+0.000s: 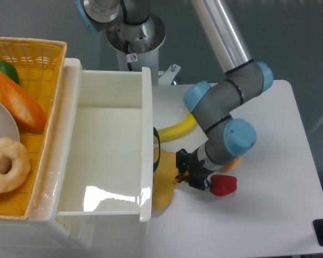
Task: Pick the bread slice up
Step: 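Lift the held bread slice up and away from the other slice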
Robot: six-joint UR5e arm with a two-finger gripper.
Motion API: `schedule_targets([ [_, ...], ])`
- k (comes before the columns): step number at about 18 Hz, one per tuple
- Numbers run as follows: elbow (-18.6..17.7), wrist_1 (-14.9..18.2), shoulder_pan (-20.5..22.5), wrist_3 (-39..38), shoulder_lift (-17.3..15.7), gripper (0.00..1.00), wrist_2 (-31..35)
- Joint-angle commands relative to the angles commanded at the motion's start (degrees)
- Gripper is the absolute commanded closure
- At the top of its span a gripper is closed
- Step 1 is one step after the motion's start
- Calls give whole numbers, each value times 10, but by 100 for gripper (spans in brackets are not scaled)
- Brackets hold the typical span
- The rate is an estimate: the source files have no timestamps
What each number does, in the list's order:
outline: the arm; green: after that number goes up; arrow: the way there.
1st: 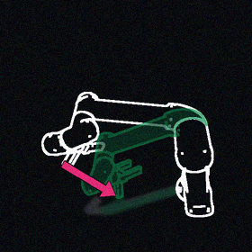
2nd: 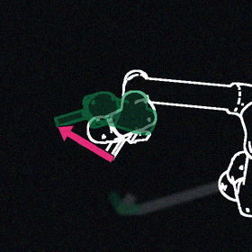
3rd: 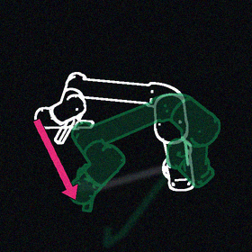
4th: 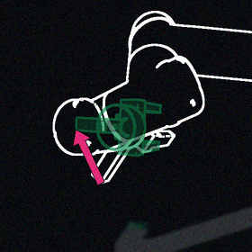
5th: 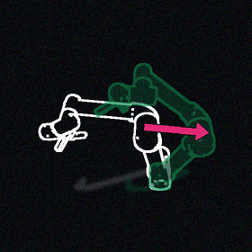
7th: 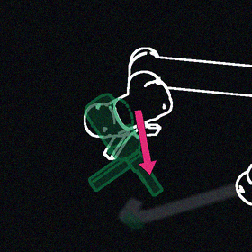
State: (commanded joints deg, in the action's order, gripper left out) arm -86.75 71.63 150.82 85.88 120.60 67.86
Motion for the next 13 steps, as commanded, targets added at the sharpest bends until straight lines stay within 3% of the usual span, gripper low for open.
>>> schedule_targets([
  [4, 4, -2, 11, -72, -55, 100, 7],
  [9, 10, -4, 39, -120, -124, 100, 93],
  [13, 44, -4, 56, -141, -133, 100, 98],
])
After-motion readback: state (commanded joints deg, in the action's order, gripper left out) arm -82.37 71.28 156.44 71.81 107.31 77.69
